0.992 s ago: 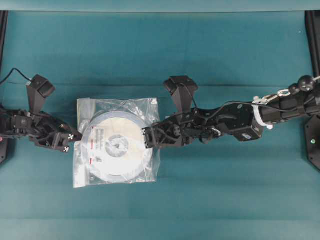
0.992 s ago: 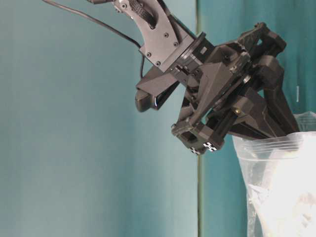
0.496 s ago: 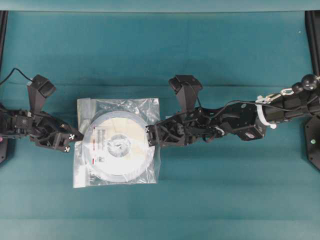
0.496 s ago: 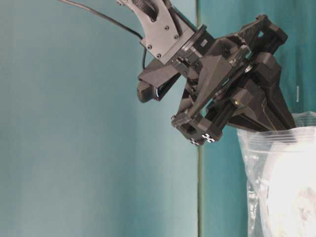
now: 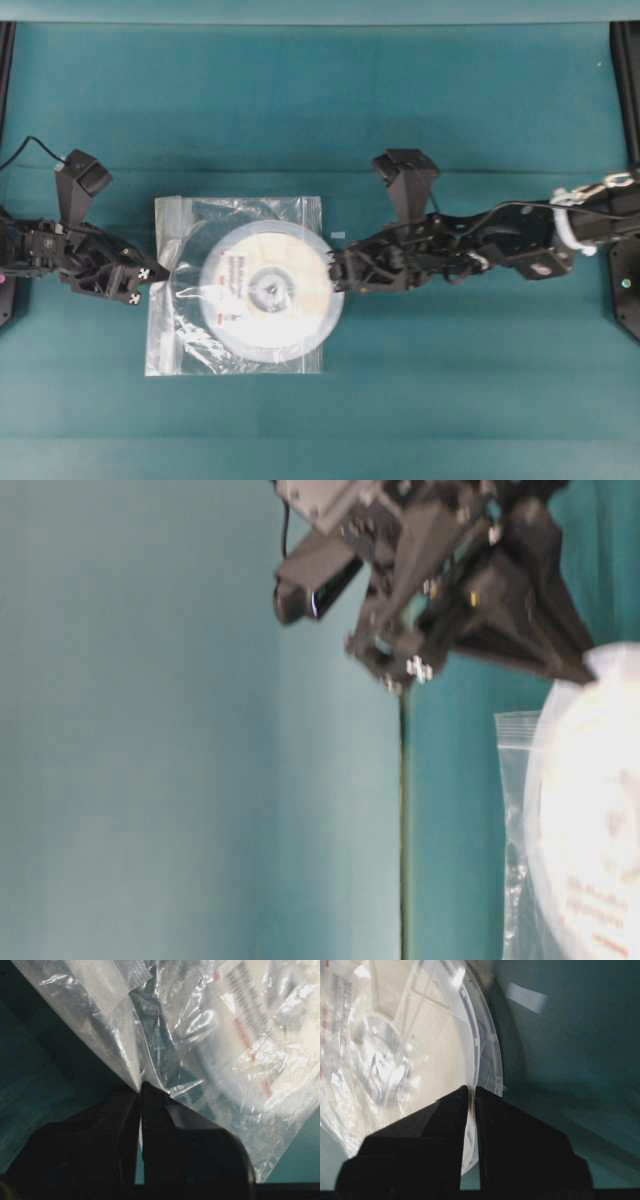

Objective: Take out the reel from the clear zip bag.
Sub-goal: 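Pull the reel rightward out of the bag while left gripper holds bag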

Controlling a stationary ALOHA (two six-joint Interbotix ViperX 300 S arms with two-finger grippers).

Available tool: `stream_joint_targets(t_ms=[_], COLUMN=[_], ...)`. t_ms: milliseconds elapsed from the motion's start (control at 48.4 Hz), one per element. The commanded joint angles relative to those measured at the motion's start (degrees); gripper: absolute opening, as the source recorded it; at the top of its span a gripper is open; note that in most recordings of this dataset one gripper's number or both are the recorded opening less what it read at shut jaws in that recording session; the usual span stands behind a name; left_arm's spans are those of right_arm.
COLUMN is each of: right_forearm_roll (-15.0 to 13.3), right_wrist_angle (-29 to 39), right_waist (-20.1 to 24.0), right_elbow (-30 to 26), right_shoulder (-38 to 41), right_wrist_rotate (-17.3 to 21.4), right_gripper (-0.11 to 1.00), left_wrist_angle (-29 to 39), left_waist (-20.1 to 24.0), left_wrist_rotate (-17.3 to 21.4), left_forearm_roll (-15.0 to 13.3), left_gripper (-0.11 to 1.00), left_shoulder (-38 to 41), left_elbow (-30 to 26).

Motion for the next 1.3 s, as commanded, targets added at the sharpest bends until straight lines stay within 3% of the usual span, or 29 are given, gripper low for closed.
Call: stream_joint_targets(t_ms=[0, 620, 1282], right_forearm_roll=[0.0, 1.93, 3.6], right_wrist_angle=[-0.18, -1.58, -1.93], right_waist=[-0.18, -0.18, -0.18], right_elbow=[1.32, 11.25, 17.93], right_shoulder=[-2.2, -9.84, -15.73], right_wrist_rotate=[0.35, 0.44, 0.44], right_gripper=[0.08, 0.08, 0.08], left_wrist_angle=[-0.18, 0.88, 0.97], left_waist=[0.09, -0.35, -0.35], left_wrist_rotate=[0.18, 0.18, 0.18], left_forearm_roll=[0.18, 0.18, 0.18], left_gripper=[-0.04, -0.04, -0.04], left_shoulder=[0.09, 0.09, 0.09], left_elbow=[-0.62, -0.7, -0.79])
